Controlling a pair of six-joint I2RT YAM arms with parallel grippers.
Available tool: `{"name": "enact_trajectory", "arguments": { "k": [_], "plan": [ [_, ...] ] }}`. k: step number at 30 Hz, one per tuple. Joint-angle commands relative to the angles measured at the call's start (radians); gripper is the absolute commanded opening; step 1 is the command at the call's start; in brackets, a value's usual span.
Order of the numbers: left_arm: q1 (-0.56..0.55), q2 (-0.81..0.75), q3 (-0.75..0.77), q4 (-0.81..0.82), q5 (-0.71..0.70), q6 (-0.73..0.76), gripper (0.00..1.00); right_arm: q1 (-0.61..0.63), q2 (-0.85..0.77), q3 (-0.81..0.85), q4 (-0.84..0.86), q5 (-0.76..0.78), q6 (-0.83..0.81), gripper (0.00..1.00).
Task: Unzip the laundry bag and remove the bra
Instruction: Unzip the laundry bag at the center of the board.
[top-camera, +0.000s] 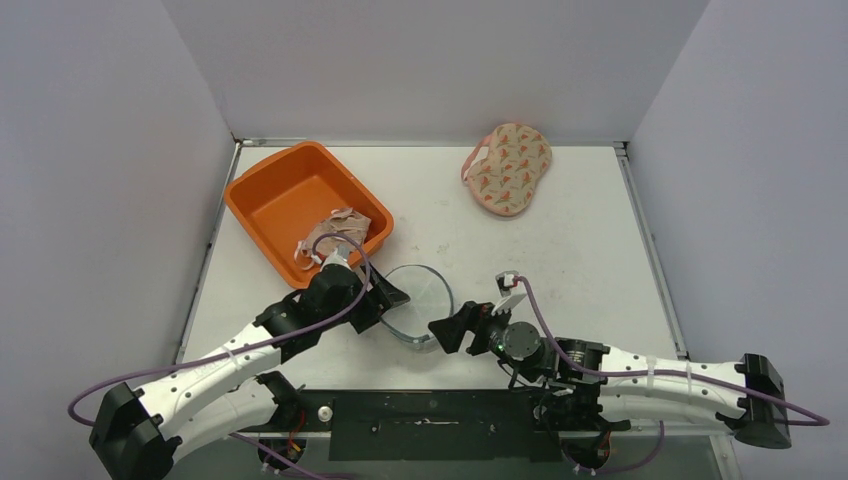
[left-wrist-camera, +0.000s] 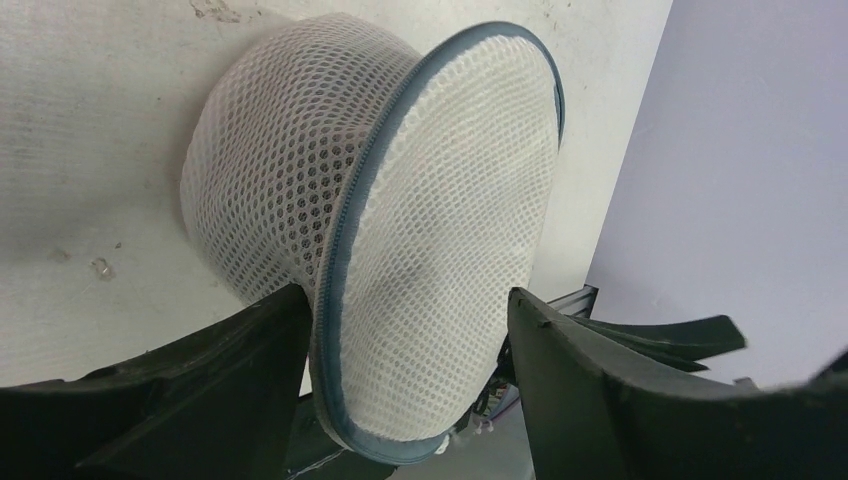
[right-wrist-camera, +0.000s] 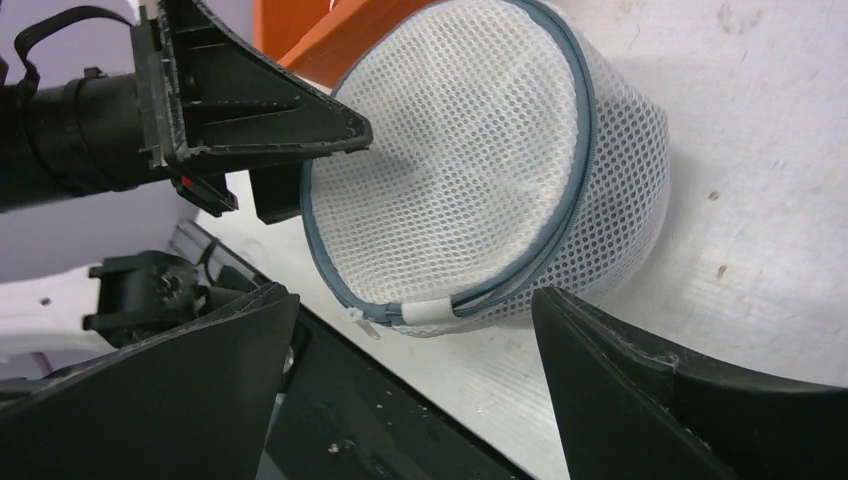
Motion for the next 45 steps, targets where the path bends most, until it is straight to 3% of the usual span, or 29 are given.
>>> {"name": "enact_trajectory", "arguments": {
  "k": [1, 5, 9, 13, 19, 21, 24, 26, 27, 31, 33, 37, 40, 45],
  "plan": [
    [0.005, 0.008, -0.002, 0.074, -0.009, 0.020, 0.68, 0.002, -0.027, -0.108, 0.152, 0.041, 0.292, 0.91],
    [0.004, 0.022, -0.021, 0.120, -0.001, 0.013, 0.63, 0.004, 0.005, -0.166, 0.250, 0.054, 0.449, 0.91],
    [0.001, 0.025, -0.026, 0.128, -0.004, 0.018, 0.53, 0.006, 0.075, -0.167, 0.299, 0.042, 0.498, 0.90],
    [-0.002, 0.007, -0.035, 0.125, -0.017, 0.018, 0.47, 0.005, 0.152, -0.191, 0.441, 0.030, 0.529, 0.84],
    [-0.014, -0.025, -0.049, 0.116, -0.045, 0.011, 0.43, 0.004, 0.257, -0.178, 0.522, 0.040, 0.604, 0.73],
    [-0.018, -0.028, -0.052, 0.115, -0.052, 0.011, 0.42, 0.005, 0.282, -0.174, 0.538, 0.054, 0.621, 0.63],
    [-0.024, -0.027, -0.055, 0.110, -0.059, 0.018, 0.42, -0.006, 0.303, -0.153, 0.534, 0.054, 0.583, 0.29],
    [-0.024, -0.035, -0.043, 0.077, -0.070, 0.032, 0.42, -0.037, 0.291, -0.129, 0.475, 0.026, 0.520, 0.11],
    [-0.023, -0.044, -0.038, 0.056, -0.076, 0.045, 0.44, -0.057, 0.276, -0.113, 0.430, 0.006, 0.482, 0.06],
    [-0.009, -0.123, -0.001, -0.061, -0.113, 0.130, 0.67, -0.200, 0.217, 0.041, 0.196, -0.219, 0.141, 0.05],
    [0.004, -0.166, 0.028, -0.139, -0.142, 0.177, 0.75, -0.263, 0.200, 0.162, -0.002, -0.274, -0.053, 0.05],
    [0.029, -0.244, 0.101, -0.289, -0.224, 0.252, 0.87, -0.351, 0.281, 0.429, -0.308, -0.531, -0.427, 0.05],
    [0.039, -0.296, 0.149, -0.363, -0.286, 0.280, 0.91, -0.352, 0.378, 0.584, -0.445, -0.625, -0.557, 0.05],
    [0.045, -0.380, 0.151, -0.359, -0.335, 0.316, 0.96, -0.356, 0.485, 0.679, -0.473, -0.765, -0.660, 0.05]
  ]
}}
